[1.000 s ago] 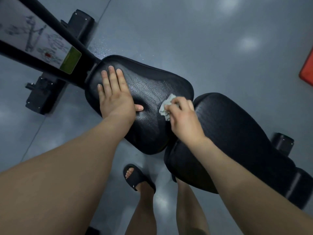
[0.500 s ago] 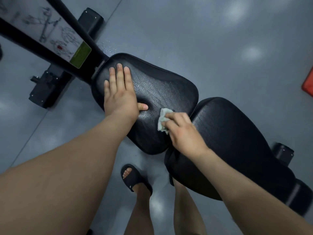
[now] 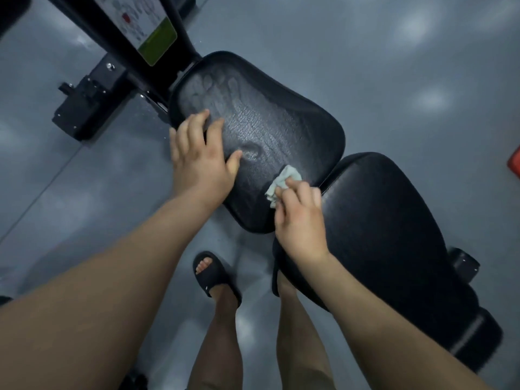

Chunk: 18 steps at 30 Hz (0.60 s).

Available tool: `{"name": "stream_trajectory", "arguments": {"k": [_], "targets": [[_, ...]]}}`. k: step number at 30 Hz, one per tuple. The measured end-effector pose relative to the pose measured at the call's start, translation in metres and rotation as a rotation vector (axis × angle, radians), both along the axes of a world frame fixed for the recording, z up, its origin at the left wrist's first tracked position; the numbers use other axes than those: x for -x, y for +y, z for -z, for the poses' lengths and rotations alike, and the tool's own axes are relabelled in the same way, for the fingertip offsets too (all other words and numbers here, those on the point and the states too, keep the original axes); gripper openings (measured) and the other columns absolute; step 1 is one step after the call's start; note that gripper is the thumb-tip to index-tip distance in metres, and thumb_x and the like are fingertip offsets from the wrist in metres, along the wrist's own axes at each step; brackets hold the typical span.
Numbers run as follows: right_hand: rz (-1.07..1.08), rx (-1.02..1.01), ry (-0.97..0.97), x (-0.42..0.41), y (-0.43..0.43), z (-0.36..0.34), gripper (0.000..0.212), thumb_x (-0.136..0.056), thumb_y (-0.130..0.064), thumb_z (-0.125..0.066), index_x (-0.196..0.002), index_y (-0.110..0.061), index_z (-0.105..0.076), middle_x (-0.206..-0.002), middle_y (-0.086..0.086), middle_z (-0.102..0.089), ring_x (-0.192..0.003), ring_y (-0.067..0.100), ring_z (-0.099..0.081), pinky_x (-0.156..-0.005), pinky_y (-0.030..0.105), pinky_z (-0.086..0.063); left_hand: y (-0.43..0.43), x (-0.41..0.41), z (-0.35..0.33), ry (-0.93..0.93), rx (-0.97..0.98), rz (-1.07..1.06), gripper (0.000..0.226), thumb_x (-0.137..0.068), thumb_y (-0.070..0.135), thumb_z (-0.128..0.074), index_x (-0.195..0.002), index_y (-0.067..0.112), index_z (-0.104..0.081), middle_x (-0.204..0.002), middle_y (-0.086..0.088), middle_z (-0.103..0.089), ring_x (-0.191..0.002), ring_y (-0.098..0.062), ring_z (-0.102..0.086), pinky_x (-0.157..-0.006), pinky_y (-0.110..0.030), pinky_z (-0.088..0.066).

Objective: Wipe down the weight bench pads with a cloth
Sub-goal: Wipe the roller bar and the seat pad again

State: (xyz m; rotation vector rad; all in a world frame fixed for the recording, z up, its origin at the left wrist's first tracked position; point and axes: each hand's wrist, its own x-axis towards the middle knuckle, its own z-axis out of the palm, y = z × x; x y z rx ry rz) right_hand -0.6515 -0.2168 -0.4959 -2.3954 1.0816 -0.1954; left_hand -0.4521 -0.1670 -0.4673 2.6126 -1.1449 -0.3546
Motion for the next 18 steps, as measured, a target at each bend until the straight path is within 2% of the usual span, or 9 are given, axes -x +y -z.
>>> {"name": "stream_trajectory", "arguments": {"k": [3, 7, 10, 13, 15, 18], "targets": [[-0.175, -0.040, -0.003, 0.002, 0.005, 0.001, 0.012, -0.092, -0.007, -0.067, -0.104, -0.009, -0.069, -0.125, 0.004, -0.057, -0.107, 0.028, -0.046, -0.083, 0.044, -0.054, 0.025, 0.008, 0.002, 0.104, 0.010, -0.136, 0.054, -0.092, 0.026, -0.062, -0.143, 0.013, -0.047, -0.155, -0.009, -0.034, -0.144, -0.033, -0.027, -0.120, -0.057, -0.021], [-0.205, 0.009, -0.098, -0.032, -0.035, 0.001, 0.012, -0.091, -0.004, -0.066, -0.101, -0.010, -0.069, -0.119, 0.004, -0.060, -0.102, 0.033, -0.051, -0.085, 0.044, -0.052, 0.049, 0.007, 0.012, 0.200, -0.013, -0.107, 0.071, -0.087, 0.010, -0.057, -0.154, 0.017, -0.035, -0.160, -0.005, -0.030, -0.146, -0.029, -0.027, -0.121, -0.050, -0.026], [-0.129, 0.007, -0.144, -0.068, -0.045, -0.005, 0.027, -0.087, 0.001, -0.061, -0.111, -0.011, -0.066, -0.121, 0.003, -0.060, -0.106, 0.030, -0.049, -0.090, 0.038, -0.047, 0.054, 0.006, 0.014, 0.247, 0.005, -0.103, 0.080, -0.083, 0.003, -0.055, -0.158, 0.020, -0.030, -0.163, -0.002, -0.026, -0.148, -0.027, -0.027, -0.121, -0.045, -0.028], [-0.119, -0.001, -0.169, -0.087, -0.037, -0.004, 0.044, -0.088, 0.004, -0.058, -0.129, -0.010, -0.063, -0.129, 0.005, -0.060, -0.113, 0.029, -0.049, -0.100, 0.031, -0.042, 0.055, 0.011, 0.013, 0.324, 0.013, -0.136, 0.084, -0.085, 0.000, -0.052, -0.160, 0.027, -0.025, -0.167, 0.006, -0.019, -0.150, -0.022, -0.024, -0.121, -0.040, -0.028], [-0.247, -0.002, -0.176, -0.077, -0.019, 0.001, 0.043, -0.089, 0.003, -0.060, -0.130, -0.009, -0.065, -0.129, 0.008, -0.061, -0.112, 0.032, -0.050, -0.098, 0.036, -0.046, 0.060, 0.010, 0.014, 0.362, 0.031, -0.156, 0.083, -0.085, -0.002, -0.050, -0.159, 0.028, -0.028, -0.167, 0.009, -0.019, -0.150, -0.019, -0.026, -0.121, -0.035, -0.027], [-0.535, -0.014, -0.080, -0.035, 0.002, 0.003, 0.034, -0.092, -0.006, -0.063, -0.125, -0.014, -0.068, -0.126, 0.003, -0.060, -0.110, 0.030, -0.049, -0.085, 0.044, -0.053, 0.067, 0.003, 0.015, 0.425, 0.063, -0.176, 0.078, -0.085, -0.004, -0.045, -0.156, 0.027, -0.037, -0.165, 0.013, -0.025, -0.149, -0.012, -0.028, -0.120, -0.029, -0.028]]}}
